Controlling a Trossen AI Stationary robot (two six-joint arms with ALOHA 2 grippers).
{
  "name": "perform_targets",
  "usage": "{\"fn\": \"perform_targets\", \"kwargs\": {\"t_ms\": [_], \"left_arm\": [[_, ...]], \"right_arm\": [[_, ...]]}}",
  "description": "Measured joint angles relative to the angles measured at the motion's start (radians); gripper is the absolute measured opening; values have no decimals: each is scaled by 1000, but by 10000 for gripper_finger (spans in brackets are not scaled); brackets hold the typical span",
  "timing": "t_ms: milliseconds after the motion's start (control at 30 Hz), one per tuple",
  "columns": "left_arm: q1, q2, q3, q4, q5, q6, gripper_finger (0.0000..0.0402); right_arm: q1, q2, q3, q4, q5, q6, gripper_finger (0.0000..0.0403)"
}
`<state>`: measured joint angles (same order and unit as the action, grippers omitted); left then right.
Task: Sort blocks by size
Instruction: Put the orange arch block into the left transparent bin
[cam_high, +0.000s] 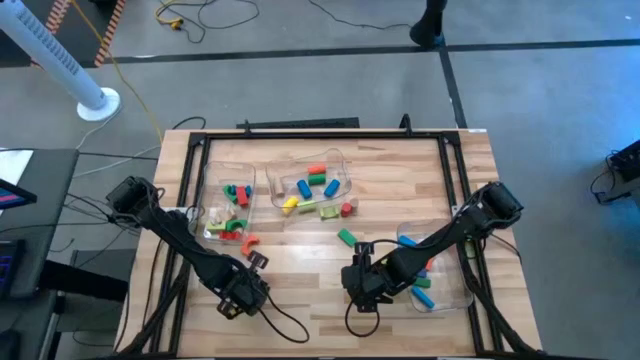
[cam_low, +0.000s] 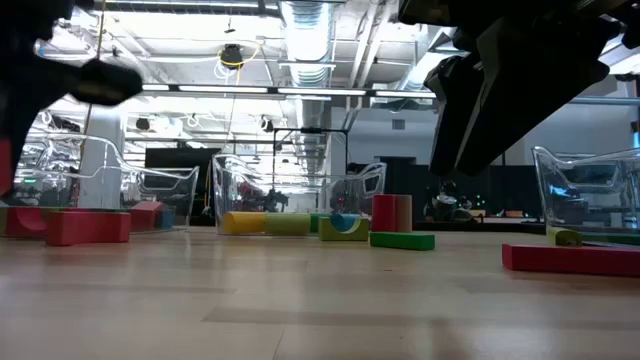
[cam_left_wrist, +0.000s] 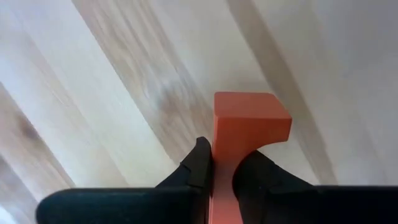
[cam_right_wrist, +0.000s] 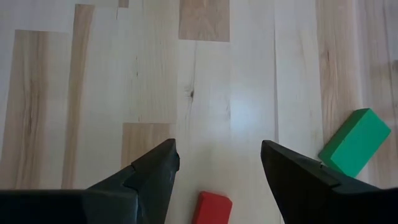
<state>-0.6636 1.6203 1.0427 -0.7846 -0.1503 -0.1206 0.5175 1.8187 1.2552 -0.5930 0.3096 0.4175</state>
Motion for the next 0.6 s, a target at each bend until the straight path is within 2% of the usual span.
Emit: {"fn": "perform_targets", "kwargs": {"t_ms": [300, 600], "left_arm": [[0, 0, 112, -31, -108, 75, 47], [4, -42, 146, -65, -225, 96, 44]], "right_arm": [[6, 0, 0, 0, 1, 0, 265], [20, 0, 0, -7, 4, 0, 265]]}}
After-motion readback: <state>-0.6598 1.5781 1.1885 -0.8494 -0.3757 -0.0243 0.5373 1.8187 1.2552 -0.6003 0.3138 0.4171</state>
